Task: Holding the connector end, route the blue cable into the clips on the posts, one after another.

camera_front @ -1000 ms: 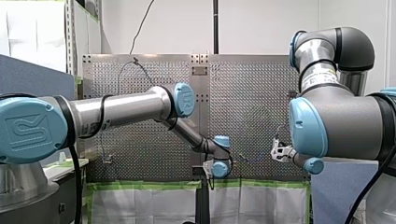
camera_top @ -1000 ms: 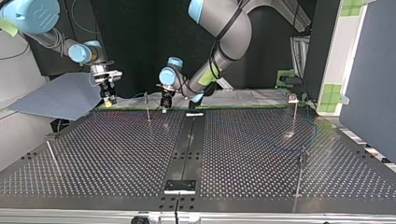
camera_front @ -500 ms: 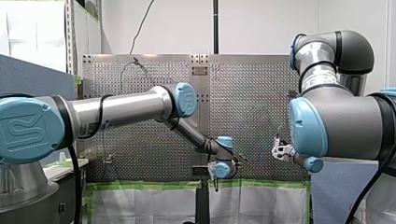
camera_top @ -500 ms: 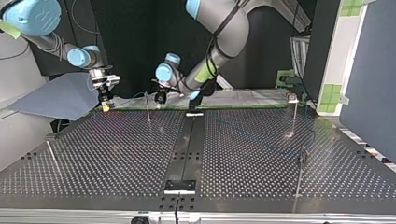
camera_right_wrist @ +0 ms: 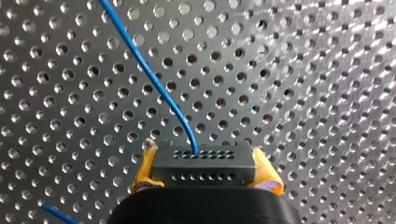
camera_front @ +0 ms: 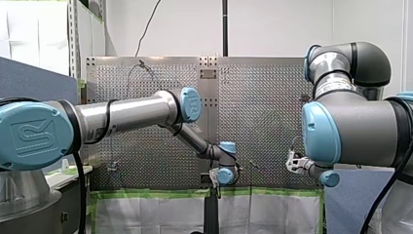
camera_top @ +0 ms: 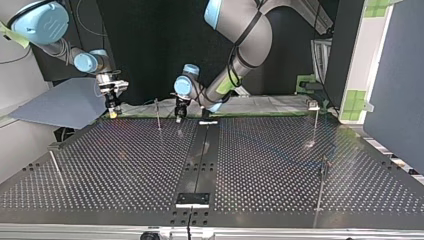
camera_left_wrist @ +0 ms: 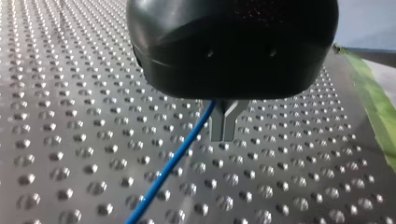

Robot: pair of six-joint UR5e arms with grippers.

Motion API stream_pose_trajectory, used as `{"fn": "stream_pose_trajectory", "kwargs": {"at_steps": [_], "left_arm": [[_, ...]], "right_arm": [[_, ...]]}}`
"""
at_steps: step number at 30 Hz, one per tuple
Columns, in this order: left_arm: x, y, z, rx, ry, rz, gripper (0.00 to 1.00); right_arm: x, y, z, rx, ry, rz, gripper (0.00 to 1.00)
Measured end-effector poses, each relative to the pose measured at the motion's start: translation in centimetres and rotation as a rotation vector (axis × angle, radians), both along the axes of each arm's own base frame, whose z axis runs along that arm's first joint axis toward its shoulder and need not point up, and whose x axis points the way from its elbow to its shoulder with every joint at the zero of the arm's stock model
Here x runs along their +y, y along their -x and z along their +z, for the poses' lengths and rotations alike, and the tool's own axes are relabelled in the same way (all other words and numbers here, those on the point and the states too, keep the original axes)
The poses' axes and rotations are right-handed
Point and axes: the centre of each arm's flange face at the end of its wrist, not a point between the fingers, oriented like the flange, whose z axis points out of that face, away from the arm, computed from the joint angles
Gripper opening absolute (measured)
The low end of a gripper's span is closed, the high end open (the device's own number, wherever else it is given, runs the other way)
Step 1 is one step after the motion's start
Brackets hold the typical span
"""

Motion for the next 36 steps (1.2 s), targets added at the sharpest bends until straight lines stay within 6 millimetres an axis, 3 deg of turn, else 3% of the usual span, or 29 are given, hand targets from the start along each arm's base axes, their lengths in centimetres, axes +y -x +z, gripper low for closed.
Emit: {"fn": "stream_pose_trajectory", "kwargs": {"at_steps": [16,18,19,21,22,24,28,29,36], "left_arm": [[0.6,-0.6,0.0,-0.002,-0.005,0.015,0.0],[0.5,-0.5,0.0,-0.005,-0.014,0.013,0.3],[0.5,-0.4,0.0,-0.007,-0.021,0.011,0.3],[0.2,-0.2,0.0,-0.011,-0.04,0.0,0.62],[0.1,0.0,0.0,-0.012,-0.048,-0.008,0.62],[-0.2,0.3,-0.1,-0.008,-0.073,-0.03,0.77],[-0.2,0.6,-0.3,0.005,-0.118,-0.067,0.77],[-0.2,0.6,-0.4,0.007,-0.124,-0.072,1.0],[-0.5,1.4,0.3,0.018,-0.187,-0.069,1.0]], "right_arm": [[-2.5,2.4,0.9,-0.082,0.008,-0.142,0.0],[-2.6,2.5,0.9,-0.084,0.007,-0.149,0.0],[-2.6,2.6,0.9,-0.084,0.007,-0.152,0.0],[-2.6,2.6,0.8,-0.085,0.007,-0.153,0.0],[-2.6,2.6,0.8,-0.085,0.006,-0.154,0.0],[-2.6,2.6,0.8,-0.085,0.006,-0.154,0.0],[-2.6,2.7,0.8,-0.085,0.004,-0.155,0.0],[-2.6,2.7,0.8,-0.085,0.003,-0.155,0.0],[-2.6,2.9,0.7,-0.091,-0.002,-0.157,0.0]]}}
